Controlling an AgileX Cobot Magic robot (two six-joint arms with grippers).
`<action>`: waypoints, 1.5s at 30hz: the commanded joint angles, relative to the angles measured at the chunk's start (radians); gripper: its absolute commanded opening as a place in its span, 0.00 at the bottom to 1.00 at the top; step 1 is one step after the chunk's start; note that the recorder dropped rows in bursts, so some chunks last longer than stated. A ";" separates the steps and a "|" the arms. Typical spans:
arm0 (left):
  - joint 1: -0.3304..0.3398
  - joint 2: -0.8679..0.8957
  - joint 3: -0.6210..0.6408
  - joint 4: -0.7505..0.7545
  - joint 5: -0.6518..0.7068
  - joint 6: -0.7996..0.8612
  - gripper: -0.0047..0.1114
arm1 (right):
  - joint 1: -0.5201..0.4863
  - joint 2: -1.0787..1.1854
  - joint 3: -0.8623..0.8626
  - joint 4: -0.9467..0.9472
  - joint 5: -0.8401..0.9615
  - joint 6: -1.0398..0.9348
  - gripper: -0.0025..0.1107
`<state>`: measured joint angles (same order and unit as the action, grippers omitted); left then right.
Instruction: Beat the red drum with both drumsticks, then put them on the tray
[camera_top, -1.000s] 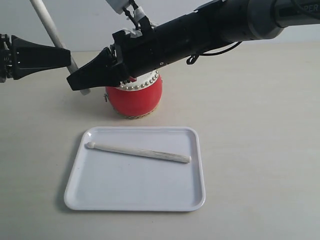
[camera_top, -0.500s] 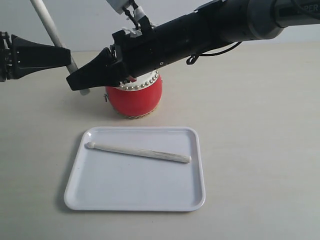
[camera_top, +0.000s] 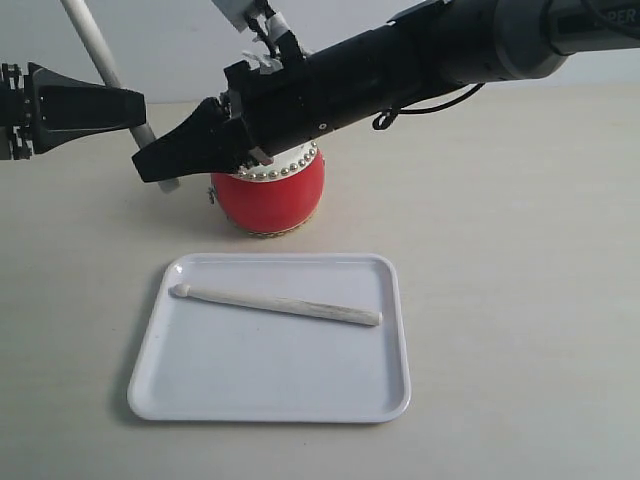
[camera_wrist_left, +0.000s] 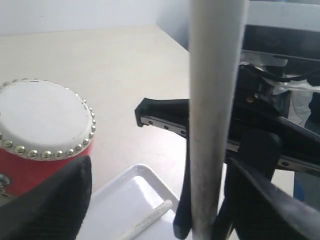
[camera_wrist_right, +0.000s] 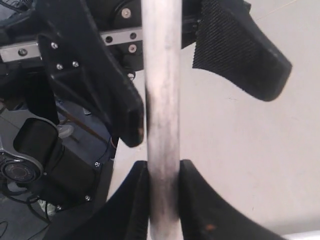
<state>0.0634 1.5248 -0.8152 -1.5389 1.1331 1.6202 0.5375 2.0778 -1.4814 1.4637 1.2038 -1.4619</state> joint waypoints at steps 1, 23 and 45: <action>-0.002 0.000 0.001 -0.007 -0.025 -0.009 0.65 | -0.003 -0.034 0.000 -0.043 -0.114 0.092 0.02; -0.002 -0.054 0.001 0.033 -0.025 -0.032 0.45 | -0.003 -0.345 0.000 -0.698 -0.474 0.585 0.02; -0.002 -0.409 0.136 0.114 -0.744 -0.210 0.04 | 0.014 -0.304 0.080 -1.114 0.017 0.772 0.02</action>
<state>0.0634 1.1470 -0.6904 -1.4087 0.4059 1.4162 0.5397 1.7549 -1.4477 0.3619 1.2093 -0.6425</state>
